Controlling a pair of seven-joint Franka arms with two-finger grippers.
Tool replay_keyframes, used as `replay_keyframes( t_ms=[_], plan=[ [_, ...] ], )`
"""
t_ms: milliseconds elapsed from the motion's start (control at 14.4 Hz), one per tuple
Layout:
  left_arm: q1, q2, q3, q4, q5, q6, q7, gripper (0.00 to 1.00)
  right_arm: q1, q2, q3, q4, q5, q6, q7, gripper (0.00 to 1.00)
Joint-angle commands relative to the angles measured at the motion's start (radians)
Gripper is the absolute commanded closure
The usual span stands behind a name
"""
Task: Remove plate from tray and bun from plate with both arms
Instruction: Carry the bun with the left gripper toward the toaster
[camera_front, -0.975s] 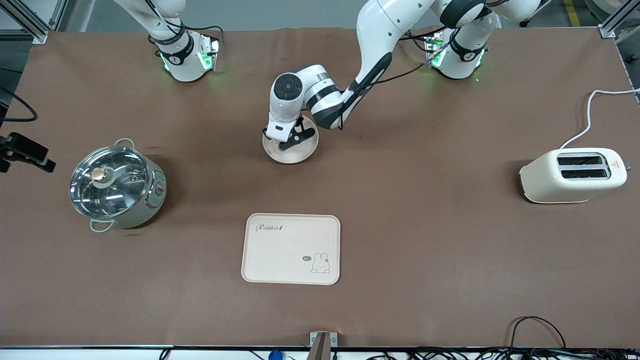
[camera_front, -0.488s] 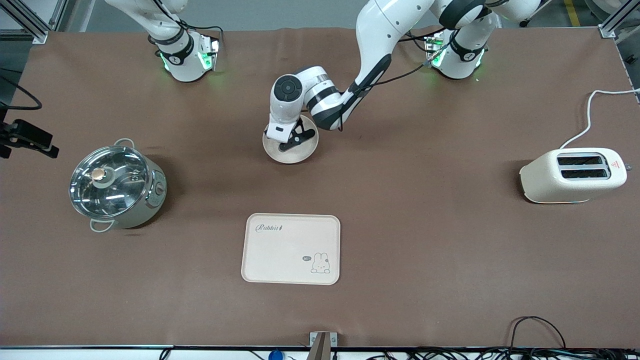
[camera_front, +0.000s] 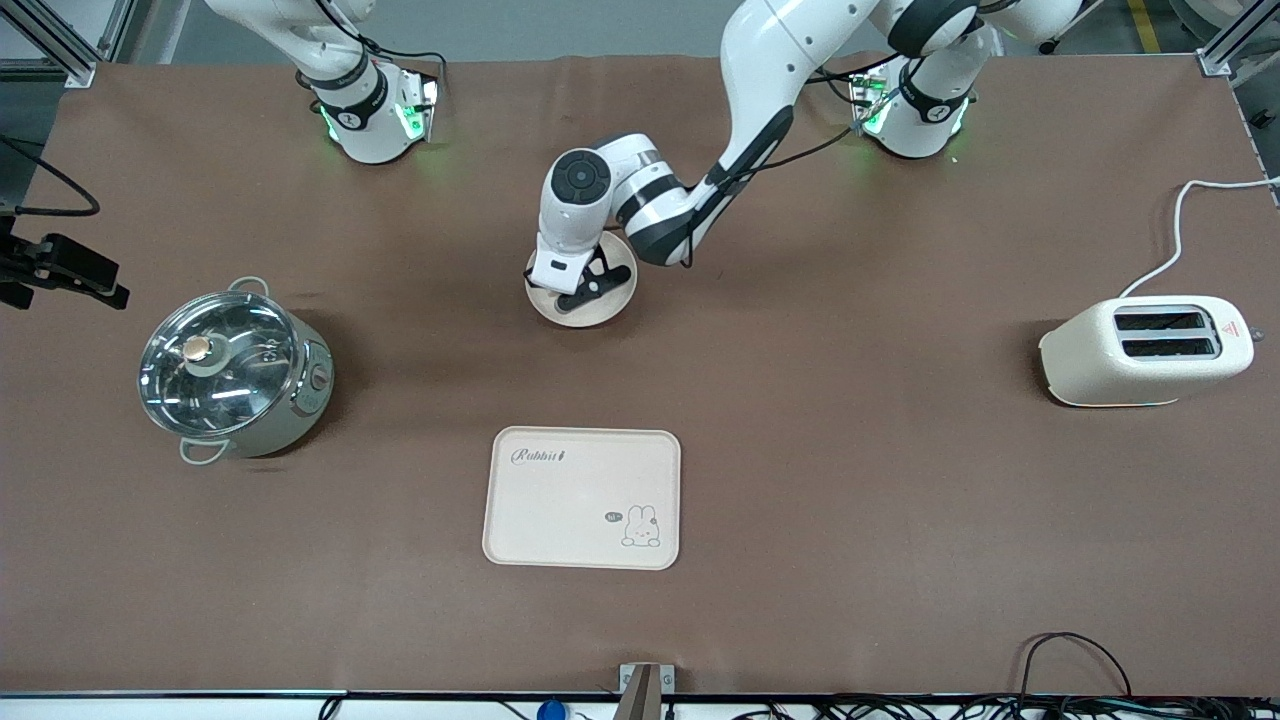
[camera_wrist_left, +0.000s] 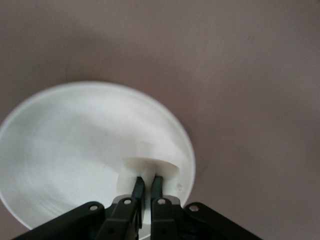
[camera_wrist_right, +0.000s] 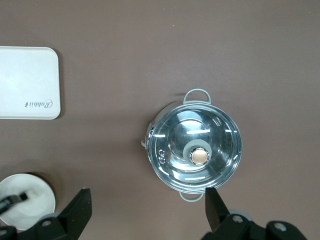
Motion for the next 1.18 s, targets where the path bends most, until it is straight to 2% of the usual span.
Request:
replay_keyframes(
  t_ms=[0,139,279,697,1115],
  plan=[
    [0.119,-0.14,-0.002,-0.023,0.085,-0.112,-0.01,1.0,0.019,-0.077,-0.011,-0.102,0.013,0.015,-0.001,0.0],
    [0.214,-0.184,-0.004,-0.021,0.128,-0.126,0.025,1.0,0.019,-0.125,-0.011,-0.184,0.022,0.055,-0.001,0.0],
    [0.318,-0.217,-0.004,-0.021,0.144,-0.126,0.143,1.0,0.019,-0.163,-0.011,-0.253,0.024,0.101,-0.001,0.0],
    [0.615,-0.216,-0.007,-0.023,0.133,-0.127,0.51,1.0,0.021,-0.159,-0.011,-0.215,0.024,0.095,0.0,0.0],
    [0.779,-0.09,-0.009,-0.021,0.118,-0.117,0.55,1.0,0.024,-0.157,-0.011,-0.209,0.024,0.094,0.0,0.0]
  ],
)
